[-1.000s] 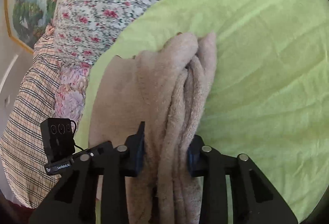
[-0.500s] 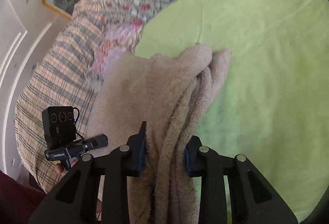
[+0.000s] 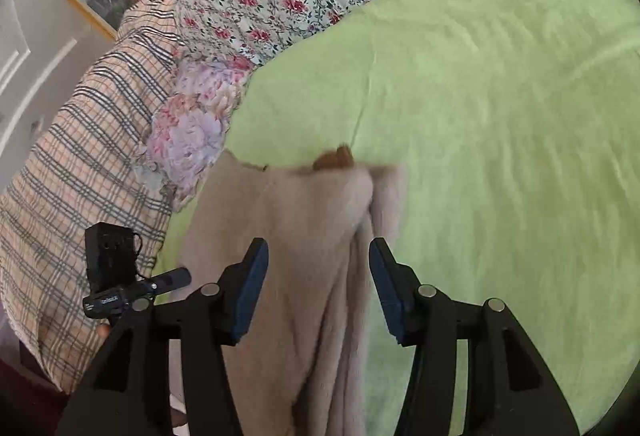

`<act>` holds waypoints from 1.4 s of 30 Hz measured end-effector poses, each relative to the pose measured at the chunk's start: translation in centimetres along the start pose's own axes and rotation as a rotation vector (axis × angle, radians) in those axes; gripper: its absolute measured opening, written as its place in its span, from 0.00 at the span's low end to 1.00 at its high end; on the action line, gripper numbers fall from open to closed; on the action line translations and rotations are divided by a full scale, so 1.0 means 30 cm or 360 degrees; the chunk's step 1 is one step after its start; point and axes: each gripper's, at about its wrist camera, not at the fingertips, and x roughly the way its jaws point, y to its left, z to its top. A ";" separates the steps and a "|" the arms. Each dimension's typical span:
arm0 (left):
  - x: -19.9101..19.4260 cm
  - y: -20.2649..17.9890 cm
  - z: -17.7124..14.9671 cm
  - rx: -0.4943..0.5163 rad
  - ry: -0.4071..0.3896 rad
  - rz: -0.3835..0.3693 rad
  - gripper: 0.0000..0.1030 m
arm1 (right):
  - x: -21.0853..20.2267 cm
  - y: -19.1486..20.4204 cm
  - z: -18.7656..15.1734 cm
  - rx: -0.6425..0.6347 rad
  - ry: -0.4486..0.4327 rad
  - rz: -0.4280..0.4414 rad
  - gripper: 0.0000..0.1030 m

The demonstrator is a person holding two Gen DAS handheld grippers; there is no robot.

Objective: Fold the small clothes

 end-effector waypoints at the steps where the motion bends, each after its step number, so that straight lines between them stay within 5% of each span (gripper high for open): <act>1: 0.011 -0.003 0.018 -0.0011 -0.0018 0.0012 0.72 | 0.045 -0.007 0.024 0.0024 0.0027 -0.0005 0.52; 5: 0.050 0.009 0.086 -0.0046 -0.0049 0.0101 0.72 | 0.144 0.016 0.080 0.0008 0.0080 0.0004 0.08; 9: 0.079 -0.021 0.130 0.0033 -0.0075 0.0241 0.59 | 0.004 0.054 0.099 -0.0095 -0.0213 0.0023 0.08; 13: 0.132 -0.002 0.155 0.0099 -0.0053 0.0431 0.45 | 0.073 -0.020 0.073 -0.0050 -0.0096 -0.0138 0.08; 16: 0.182 0.007 0.168 0.0133 -0.0016 0.0549 0.45 | 0.142 -0.064 0.045 -0.0013 -0.0020 -0.0180 0.08; 24: 0.109 -0.049 0.155 0.0226 -0.0047 0.0614 0.43 | 0.043 -0.038 0.024 0.0068 -0.0083 -0.0141 0.13; 30: -0.086 -0.112 -0.033 0.0299 -0.0166 0.0543 0.44 | -0.111 0.029 -0.100 0.0055 -0.0140 -0.0032 0.34; 42: -0.266 -0.206 -0.502 0.0460 -0.0118 0.0463 0.45 | -0.229 0.071 -0.431 0.0041 -0.0008 0.0031 0.34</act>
